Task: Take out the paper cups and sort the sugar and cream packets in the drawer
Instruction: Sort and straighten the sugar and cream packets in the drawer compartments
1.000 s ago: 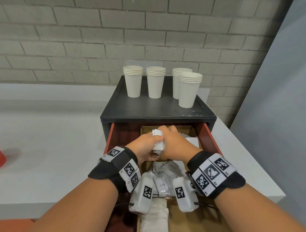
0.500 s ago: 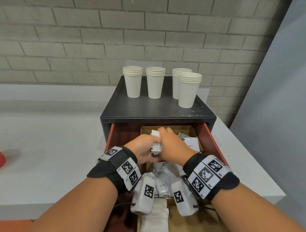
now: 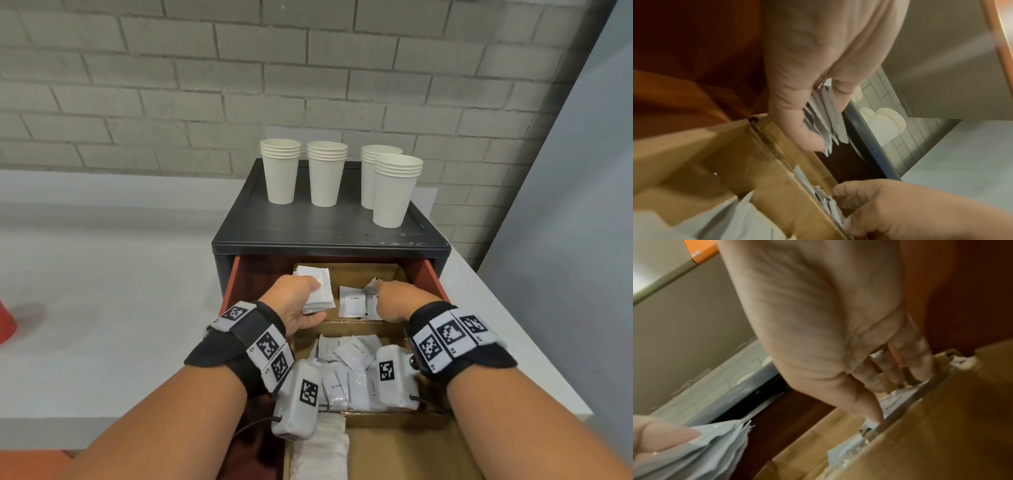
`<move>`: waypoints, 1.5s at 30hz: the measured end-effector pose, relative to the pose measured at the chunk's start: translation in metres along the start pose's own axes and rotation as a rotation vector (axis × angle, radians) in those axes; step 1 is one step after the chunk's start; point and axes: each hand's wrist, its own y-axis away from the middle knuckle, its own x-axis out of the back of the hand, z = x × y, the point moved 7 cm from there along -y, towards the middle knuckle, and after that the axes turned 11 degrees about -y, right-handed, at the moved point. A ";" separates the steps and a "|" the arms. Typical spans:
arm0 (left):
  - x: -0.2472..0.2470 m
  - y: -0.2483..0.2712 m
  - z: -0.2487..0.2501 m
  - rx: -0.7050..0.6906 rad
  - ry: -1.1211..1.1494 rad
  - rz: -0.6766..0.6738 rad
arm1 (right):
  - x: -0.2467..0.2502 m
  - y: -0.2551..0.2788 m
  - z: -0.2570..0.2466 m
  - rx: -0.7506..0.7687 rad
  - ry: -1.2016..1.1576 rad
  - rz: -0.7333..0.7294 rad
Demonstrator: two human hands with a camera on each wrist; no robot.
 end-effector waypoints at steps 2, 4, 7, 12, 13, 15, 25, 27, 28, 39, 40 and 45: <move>0.001 0.000 0.000 0.000 0.030 0.001 | -0.002 -0.005 0.003 -0.028 0.012 -0.011; 0.002 0.001 0.000 0.001 0.057 -0.002 | -0.004 -0.011 0.005 -0.039 0.012 -0.009; 0.002 0.002 -0.001 0.011 0.091 -0.011 | -0.003 -0.016 0.007 -0.013 -0.048 0.061; 0.005 0.002 -0.002 0.015 0.101 0.001 | 0.011 -0.012 0.008 0.018 -0.251 0.233; 0.006 0.002 -0.002 0.020 0.098 0.006 | 0.015 -0.010 0.005 0.051 -0.298 0.255; 0.006 0.002 -0.002 0.033 0.091 0.013 | 0.019 -0.007 -0.002 0.131 -0.466 0.252; 0.004 0.005 -0.003 0.052 0.030 -0.001 | 0.028 0.010 -0.018 0.278 -1.043 0.138; 0.002 0.006 -0.003 0.057 0.047 -0.026 | 0.027 0.010 -0.020 0.289 -1.038 0.124; 0.002 0.006 -0.003 0.059 0.062 -0.033 | 0.027 0.011 -0.020 0.293 -1.016 0.128; 0.003 0.005 -0.001 0.034 0.226 -0.023 | 0.037 0.018 -0.022 0.258 -1.112 0.199; 0.003 0.005 -0.001 0.033 0.239 -0.020 | 0.036 0.018 -0.021 0.222 -1.185 0.171; 0.004 0.006 -0.001 0.030 0.273 -0.009 | 0.034 0.020 -0.024 0.313 -1.200 0.087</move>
